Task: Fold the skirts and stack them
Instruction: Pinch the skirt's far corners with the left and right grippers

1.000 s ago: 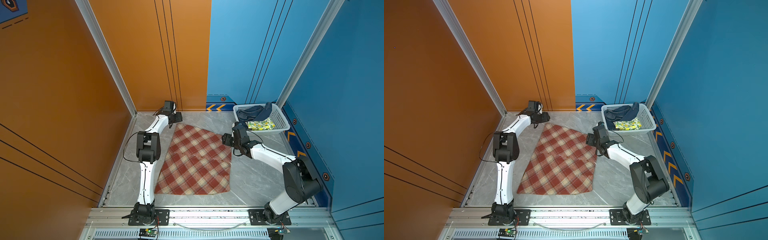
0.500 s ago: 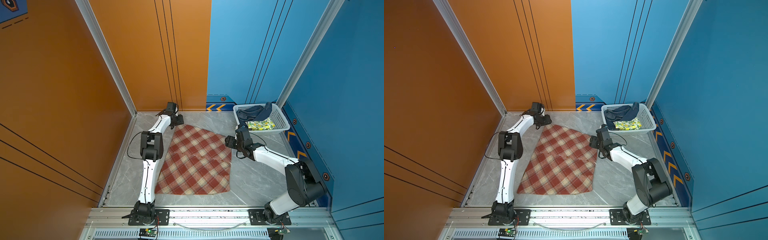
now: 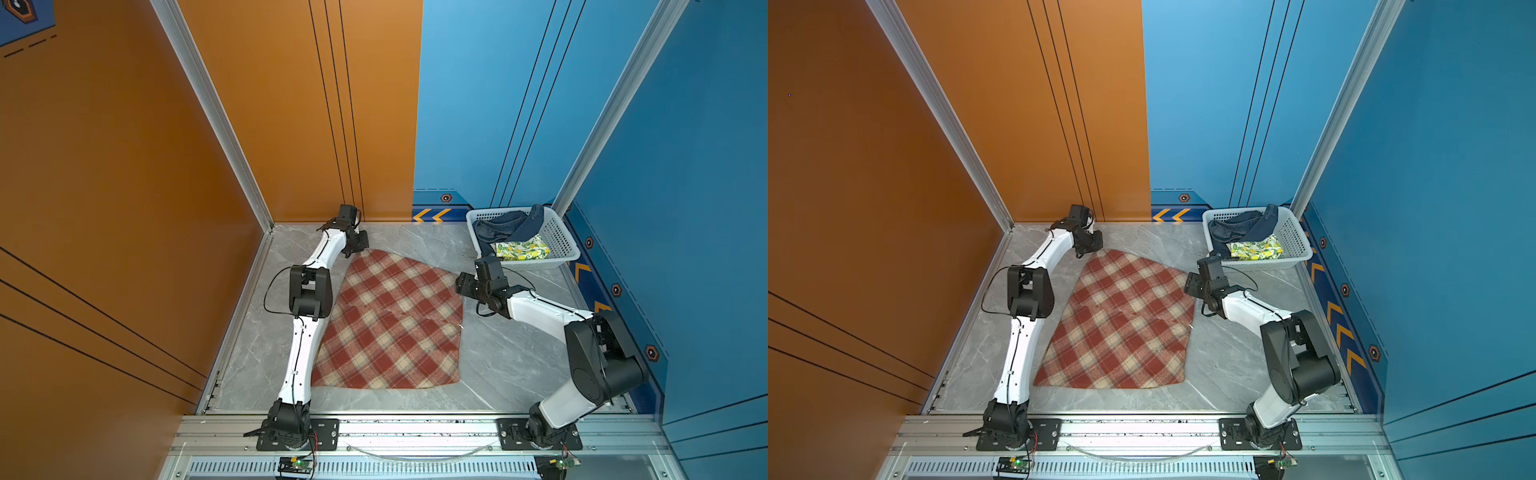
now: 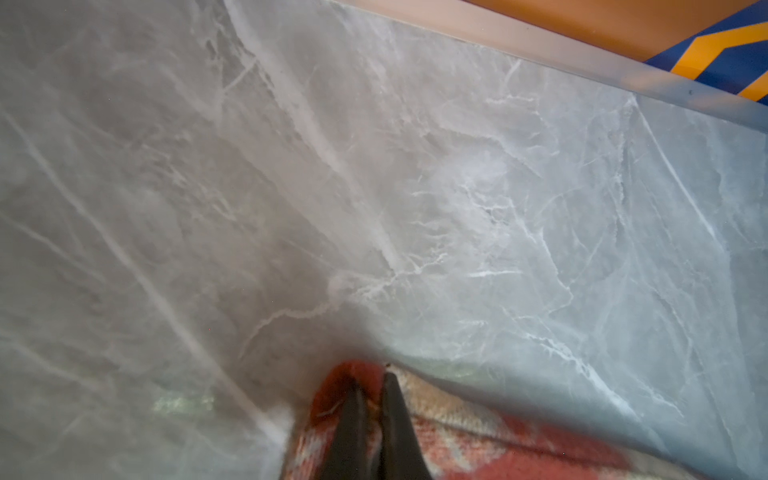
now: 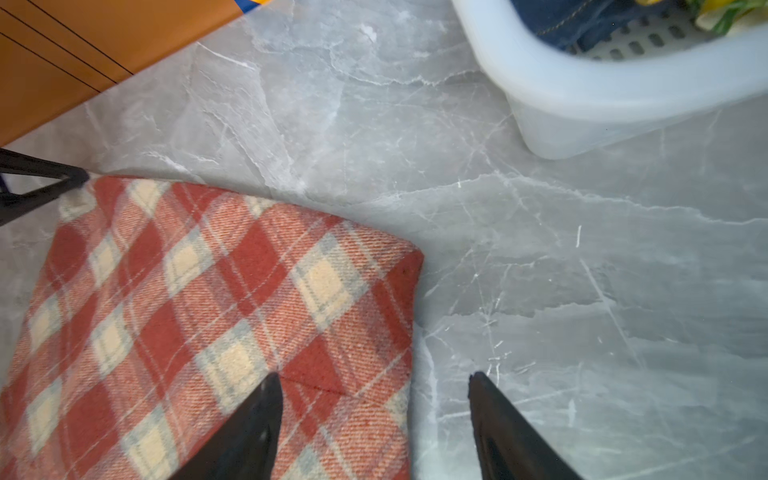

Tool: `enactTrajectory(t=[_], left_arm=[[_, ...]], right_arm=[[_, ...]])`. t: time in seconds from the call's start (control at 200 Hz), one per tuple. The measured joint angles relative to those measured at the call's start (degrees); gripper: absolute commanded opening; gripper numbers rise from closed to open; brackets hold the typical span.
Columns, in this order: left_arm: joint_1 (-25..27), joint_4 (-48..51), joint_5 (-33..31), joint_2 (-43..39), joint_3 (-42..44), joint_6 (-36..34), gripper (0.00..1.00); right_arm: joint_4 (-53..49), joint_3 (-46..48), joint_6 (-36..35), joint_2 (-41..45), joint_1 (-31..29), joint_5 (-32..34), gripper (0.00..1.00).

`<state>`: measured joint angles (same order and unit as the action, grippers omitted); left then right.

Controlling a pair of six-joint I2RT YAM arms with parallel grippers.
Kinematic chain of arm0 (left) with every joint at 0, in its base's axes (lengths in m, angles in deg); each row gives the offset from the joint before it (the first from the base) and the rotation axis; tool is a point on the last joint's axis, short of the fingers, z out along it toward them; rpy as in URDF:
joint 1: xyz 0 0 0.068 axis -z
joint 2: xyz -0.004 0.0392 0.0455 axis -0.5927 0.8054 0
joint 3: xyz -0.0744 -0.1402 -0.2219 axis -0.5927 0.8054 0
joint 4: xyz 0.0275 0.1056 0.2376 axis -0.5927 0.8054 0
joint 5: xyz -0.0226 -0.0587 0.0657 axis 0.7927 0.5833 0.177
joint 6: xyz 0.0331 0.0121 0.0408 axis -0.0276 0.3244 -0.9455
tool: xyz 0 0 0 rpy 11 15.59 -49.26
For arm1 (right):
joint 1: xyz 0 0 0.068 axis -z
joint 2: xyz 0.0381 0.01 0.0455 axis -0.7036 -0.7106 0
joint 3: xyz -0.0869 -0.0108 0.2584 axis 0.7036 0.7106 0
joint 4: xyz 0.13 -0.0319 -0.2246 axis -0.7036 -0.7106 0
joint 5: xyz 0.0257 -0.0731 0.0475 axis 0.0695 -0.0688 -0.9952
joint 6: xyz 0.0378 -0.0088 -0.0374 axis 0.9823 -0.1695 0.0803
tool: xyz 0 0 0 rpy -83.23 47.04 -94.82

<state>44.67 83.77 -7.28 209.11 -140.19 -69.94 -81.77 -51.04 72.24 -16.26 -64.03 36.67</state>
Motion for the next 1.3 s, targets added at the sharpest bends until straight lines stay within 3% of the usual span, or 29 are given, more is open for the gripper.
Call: enactTrajectory(t=[0.591, 0.861, 0.966, 1.302], left_arm=[[-1.09, 0.37, 0.22, -1.81, 2.75, -0.04, 0.0], [-1.42, 0.37, 0.22, -2.03, 3.41, -0.22, 0.0], [-1.42, 0.37, 0.24, -2.05, 3.45, -0.22, 0.0], [-1.46, 0.35, 0.24, -2.34, 4.02, -0.24, 0.0]], right_arm=[[10.36, -2.49, 13.97, -11.52, 1.27, 3.91, 0.67], [15.28, -5.79, 22.34, -14.73, 1.27, 4.9, 0.58], [16.28, -7.06, 24.04, -15.91, 1.29, 4.87, 0.51], [14.99, -8.68, 25.9, -16.52, 1.33, 5.09, 0.53]])
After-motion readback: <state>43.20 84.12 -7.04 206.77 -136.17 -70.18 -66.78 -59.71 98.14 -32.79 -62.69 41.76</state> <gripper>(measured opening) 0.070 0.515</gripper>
